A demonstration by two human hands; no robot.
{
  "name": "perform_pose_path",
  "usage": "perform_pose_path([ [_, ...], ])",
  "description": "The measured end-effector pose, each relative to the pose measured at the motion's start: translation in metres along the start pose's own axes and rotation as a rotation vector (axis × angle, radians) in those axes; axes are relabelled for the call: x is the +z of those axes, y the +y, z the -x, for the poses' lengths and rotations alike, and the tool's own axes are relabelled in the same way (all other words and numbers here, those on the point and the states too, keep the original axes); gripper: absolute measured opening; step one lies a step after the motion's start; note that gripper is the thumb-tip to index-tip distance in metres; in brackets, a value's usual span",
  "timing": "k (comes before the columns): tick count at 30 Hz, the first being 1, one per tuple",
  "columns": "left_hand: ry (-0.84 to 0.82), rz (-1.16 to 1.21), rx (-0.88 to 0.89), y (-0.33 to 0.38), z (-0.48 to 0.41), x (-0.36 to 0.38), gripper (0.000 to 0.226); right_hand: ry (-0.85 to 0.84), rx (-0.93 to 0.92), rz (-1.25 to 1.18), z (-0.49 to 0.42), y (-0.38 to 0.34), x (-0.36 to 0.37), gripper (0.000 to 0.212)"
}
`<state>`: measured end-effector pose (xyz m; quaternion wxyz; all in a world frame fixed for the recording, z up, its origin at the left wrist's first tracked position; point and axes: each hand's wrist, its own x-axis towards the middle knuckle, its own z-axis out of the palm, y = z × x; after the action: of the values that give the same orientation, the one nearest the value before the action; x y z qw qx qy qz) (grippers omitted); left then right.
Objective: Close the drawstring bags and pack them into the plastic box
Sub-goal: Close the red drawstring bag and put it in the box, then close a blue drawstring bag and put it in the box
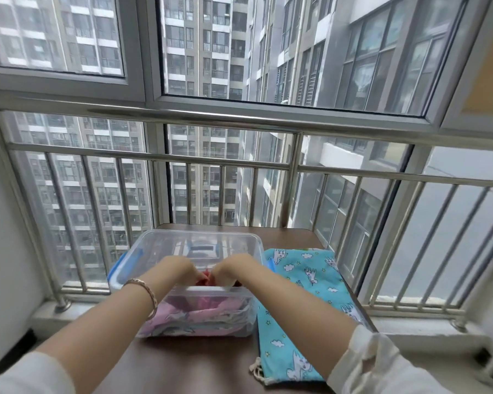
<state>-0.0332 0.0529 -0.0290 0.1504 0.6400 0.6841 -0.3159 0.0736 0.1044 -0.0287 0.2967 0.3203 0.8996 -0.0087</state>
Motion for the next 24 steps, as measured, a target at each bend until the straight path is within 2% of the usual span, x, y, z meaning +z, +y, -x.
perform_pose_path([
  [2, 0.027, 0.095, 0.013, 0.002, 0.008, -0.007, 0.053, 0.016, -0.012, -0.038, 0.002, 0.003, -0.004, 0.034],
  [4, 0.135, 0.214, -0.028, 0.003, 0.016, -0.016, 0.060, 0.111, -0.050, -0.198, 0.014, 0.013, -0.012, 0.040],
  [6, 0.311, 0.315, -0.064, 0.008, 0.029, -0.030, 0.061, 0.279, -0.105, -0.371, 0.036, 0.026, -0.025, 0.042],
  [9, 0.704, 0.371, -0.076, 0.038, 0.056, -0.053, 0.048, 0.538, -0.110, -0.537, 0.085, 0.051, -0.033, 0.034],
  [11, 0.898, 0.426, -0.041, 0.068, 0.072, -0.062, 0.035, 0.627, -0.091, -0.619, 0.118, 0.066, -0.024, 0.027],
  [12, 0.927, 0.451, -0.013, 0.085, 0.076, -0.063, 0.028, 0.639, -0.077, -0.639, 0.132, 0.072, -0.016, 0.022],
  [15, 0.887, 0.426, 0.050, 0.137, 0.087, -0.057, 0.010, 0.578, -0.004, -0.662, 0.159, 0.088, 0.017, 0.018],
  [17, 0.844, 0.414, 0.121, 0.164, 0.090, -0.048, 0.015, 0.532, 0.046, -0.668, 0.167, 0.096, 0.047, 0.021],
  [21, 0.693, 0.312, 0.216, 0.197, 0.078, -0.022, 0.012, 0.402, 0.092, -0.706, 0.175, 0.100, 0.103, 0.020],
  [22, 0.631, 0.273, 0.232, 0.205, 0.074, -0.015, 0.015, 0.345, 0.108, -0.717, 0.177, 0.100, 0.117, 0.020],
  [24, 0.470, 0.159, 0.232, 0.213, 0.067, 0.001, 0.039, 0.208, 0.171, -0.717, 0.178, 0.100, 0.140, 0.024],
])
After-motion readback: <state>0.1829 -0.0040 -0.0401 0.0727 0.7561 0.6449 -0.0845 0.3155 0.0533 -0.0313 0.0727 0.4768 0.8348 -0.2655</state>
